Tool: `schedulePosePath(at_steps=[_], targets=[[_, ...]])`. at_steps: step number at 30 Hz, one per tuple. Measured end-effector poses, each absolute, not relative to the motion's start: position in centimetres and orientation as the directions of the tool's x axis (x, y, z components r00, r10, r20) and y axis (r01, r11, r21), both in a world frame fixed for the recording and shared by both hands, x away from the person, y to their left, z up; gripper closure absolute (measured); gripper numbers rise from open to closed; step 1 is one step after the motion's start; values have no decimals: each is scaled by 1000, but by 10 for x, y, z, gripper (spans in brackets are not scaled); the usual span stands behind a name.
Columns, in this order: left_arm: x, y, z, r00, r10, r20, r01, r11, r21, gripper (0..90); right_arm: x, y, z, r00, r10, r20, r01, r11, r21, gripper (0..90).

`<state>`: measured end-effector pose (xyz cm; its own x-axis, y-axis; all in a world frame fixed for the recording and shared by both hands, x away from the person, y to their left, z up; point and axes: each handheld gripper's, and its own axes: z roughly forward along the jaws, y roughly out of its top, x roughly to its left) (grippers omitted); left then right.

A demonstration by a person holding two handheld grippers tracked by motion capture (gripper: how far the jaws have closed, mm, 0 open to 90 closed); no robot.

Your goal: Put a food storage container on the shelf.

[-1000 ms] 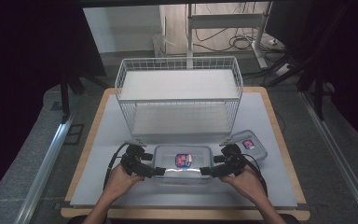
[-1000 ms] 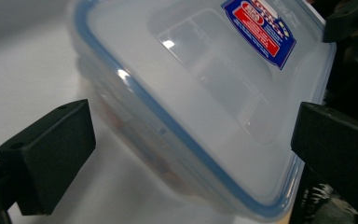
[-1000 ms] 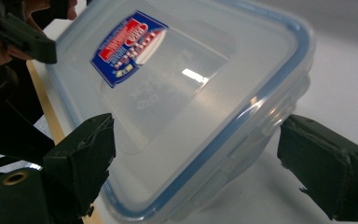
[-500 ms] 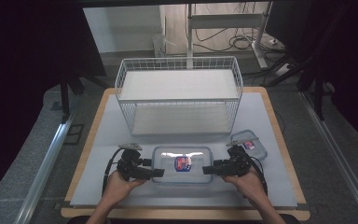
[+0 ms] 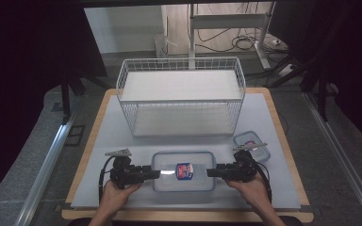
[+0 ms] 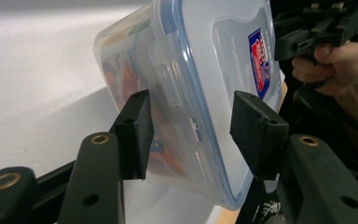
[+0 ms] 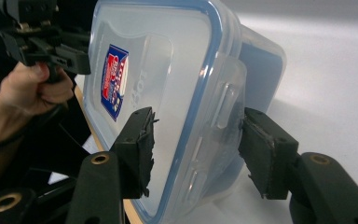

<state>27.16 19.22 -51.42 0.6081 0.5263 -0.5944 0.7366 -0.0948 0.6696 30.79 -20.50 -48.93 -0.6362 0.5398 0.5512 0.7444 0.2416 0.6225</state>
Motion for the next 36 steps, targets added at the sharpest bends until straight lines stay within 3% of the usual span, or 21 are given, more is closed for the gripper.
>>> schedulePosePath(at_steps=[6,20,36], targets=[[272,191,-511,588,547,-596,746,-81,661,502,308,-204,-489,-603,557,571,767,207,607,476],[273,188,-496,601,594,-535,706,-80,704,521,306,-200,-480,-636,575,516,719,198,666,506],[284,190,-457,639,603,-478,644,-79,761,520,317,-199,-443,-686,558,467,653,190,733,508]])
